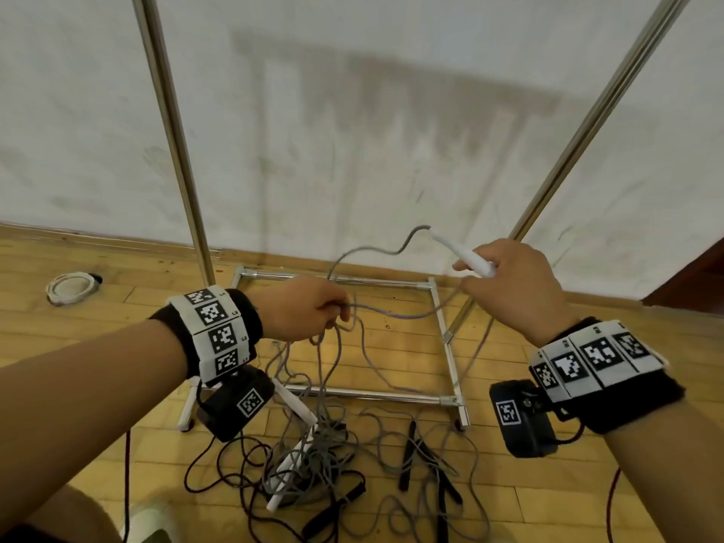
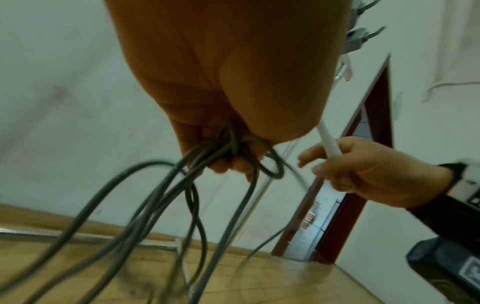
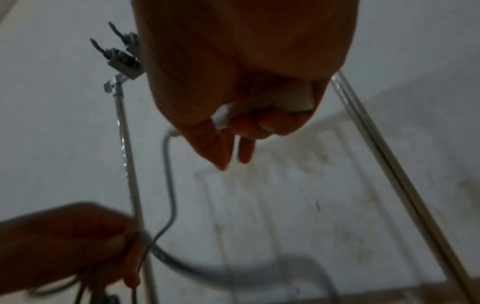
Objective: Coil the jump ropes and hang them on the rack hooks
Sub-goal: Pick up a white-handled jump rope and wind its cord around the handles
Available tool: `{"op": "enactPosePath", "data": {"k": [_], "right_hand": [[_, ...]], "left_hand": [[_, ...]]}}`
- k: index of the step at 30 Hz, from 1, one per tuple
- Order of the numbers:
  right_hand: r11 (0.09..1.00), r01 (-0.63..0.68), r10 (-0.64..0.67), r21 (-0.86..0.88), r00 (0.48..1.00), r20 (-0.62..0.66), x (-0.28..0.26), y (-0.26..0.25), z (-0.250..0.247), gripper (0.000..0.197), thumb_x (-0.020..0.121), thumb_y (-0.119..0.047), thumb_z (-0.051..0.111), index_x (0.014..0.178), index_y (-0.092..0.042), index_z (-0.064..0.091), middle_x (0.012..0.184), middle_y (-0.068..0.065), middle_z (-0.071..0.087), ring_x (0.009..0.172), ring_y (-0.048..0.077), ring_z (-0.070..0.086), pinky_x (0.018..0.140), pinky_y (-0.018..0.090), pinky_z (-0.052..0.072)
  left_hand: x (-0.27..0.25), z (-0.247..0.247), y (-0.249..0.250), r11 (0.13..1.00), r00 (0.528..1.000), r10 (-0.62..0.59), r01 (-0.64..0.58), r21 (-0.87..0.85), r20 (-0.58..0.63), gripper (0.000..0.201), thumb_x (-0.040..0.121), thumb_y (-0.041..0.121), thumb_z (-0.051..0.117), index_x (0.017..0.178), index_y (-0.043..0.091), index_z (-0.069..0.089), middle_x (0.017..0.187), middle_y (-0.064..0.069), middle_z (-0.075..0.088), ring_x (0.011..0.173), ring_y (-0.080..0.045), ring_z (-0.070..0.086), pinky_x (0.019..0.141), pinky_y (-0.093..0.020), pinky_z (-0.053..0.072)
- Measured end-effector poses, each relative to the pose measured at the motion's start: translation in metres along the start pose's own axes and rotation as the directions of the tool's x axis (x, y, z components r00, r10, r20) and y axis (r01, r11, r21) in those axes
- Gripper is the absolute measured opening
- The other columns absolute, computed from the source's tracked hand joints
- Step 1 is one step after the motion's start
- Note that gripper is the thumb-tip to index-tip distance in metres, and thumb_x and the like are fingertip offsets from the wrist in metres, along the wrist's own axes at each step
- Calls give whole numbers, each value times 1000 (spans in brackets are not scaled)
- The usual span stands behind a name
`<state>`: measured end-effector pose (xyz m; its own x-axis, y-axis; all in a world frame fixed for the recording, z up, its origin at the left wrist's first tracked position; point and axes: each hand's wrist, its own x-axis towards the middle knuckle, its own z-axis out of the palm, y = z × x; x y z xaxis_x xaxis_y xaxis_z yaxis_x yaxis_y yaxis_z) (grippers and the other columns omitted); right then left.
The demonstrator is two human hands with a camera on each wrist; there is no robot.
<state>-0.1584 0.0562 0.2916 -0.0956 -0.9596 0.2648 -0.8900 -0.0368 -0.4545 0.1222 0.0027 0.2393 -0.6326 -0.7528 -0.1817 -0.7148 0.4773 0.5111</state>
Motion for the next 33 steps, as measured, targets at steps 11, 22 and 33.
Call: {"op": "enactPosePath", "data": {"k": [11, 22, 33], "right_hand": [[933, 34, -160, 358, 932, 327, -25, -46, 48, 14, 91, -36, 66, 91, -23, 73, 75, 2, 71, 65, 15, 64, 60, 33, 47], [919, 83, -145, 385, 980, 136, -9, -42, 22, 31, 91, -31, 67, 77, -4, 70, 55, 9, 53, 49, 18, 45, 51, 37, 39], [959, -34, 55, 280, 996, -66, 10, -4, 1, 33, 84, -36, 71, 69, -7, 69, 57, 11, 56, 48, 11, 44, 52, 28, 37]], "left_hand": [[-10, -7, 39, 973, 959, 204, -222, -71, -199, 27, 104, 25, 47, 79, 21, 57, 65, 9, 52, 56, 0, 49, 55, -16, 38], [-13, -16, 7, 997, 997, 75, -75, -3, -29, 14, 88, 19, 66, 94, 30, 68, 92, 13, 66, 82, -1, 59, 74, -22, 49], [-11, -28, -14, 999, 999, -37, 37, 16, 8, 25, 106, 28, 37, 92, 32, 58, 92, 10, 62, 82, -7, 58, 68, -22, 40]]}}
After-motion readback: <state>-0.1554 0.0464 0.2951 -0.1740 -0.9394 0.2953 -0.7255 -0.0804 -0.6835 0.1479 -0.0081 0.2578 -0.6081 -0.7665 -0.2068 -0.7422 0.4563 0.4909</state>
